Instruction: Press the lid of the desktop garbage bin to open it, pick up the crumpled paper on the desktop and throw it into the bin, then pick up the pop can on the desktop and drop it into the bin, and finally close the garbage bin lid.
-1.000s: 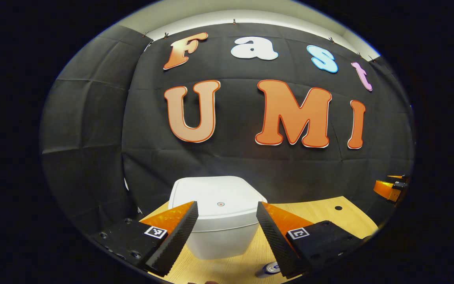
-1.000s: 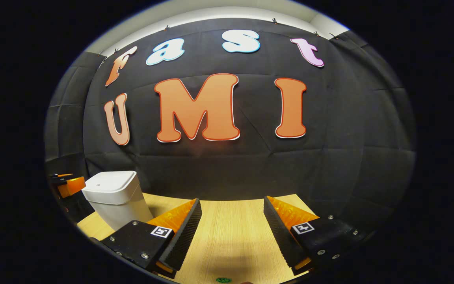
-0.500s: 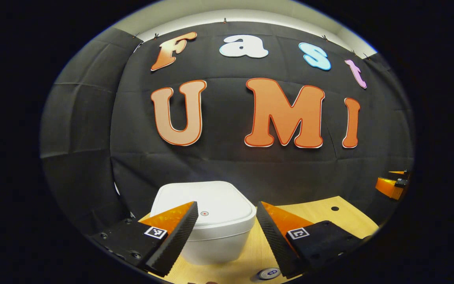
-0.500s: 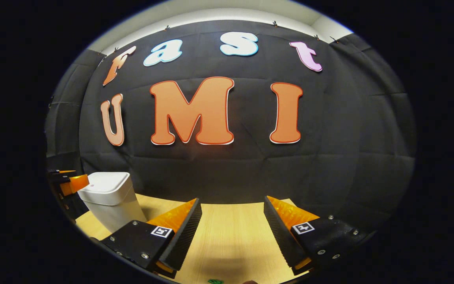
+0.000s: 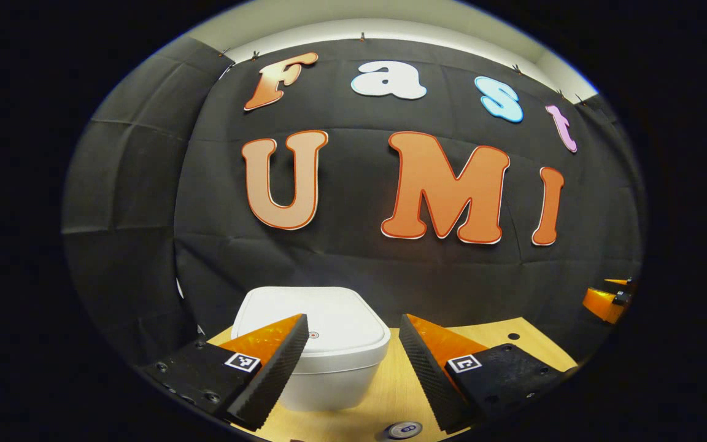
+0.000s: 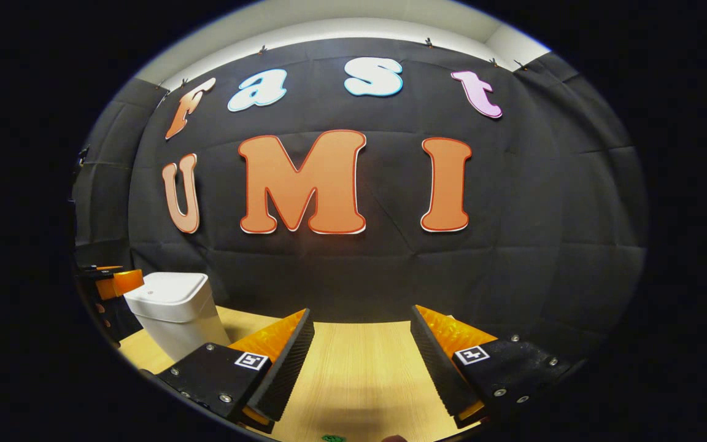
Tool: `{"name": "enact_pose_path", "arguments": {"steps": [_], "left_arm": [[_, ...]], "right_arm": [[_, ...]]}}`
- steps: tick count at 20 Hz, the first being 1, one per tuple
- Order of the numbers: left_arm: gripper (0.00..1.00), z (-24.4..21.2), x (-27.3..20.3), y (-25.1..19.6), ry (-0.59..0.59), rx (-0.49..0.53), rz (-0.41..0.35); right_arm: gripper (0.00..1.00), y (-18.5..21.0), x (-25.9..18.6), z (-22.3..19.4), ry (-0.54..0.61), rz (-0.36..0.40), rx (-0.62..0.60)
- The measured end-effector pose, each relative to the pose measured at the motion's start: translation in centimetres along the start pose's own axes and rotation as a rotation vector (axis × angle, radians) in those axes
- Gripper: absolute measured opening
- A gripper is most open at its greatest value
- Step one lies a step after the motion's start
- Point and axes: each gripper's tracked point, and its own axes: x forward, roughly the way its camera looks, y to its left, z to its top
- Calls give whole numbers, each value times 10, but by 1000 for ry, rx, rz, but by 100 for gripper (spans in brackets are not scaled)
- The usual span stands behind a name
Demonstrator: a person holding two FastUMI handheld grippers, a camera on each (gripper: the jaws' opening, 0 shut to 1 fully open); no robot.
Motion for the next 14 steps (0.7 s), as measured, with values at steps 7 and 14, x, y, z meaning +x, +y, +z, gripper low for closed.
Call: {"name": "enact_pose_path", "arguments": {"steps": [7,14], "left_arm": [[94,10,-8,6,-19,-13,0],[93,15,-15,8,-27,6,-3]], "right_arm": [[94,-3,-9,6,-16,0,-3],[94,-2,-16,10,-21,2,8]]}}
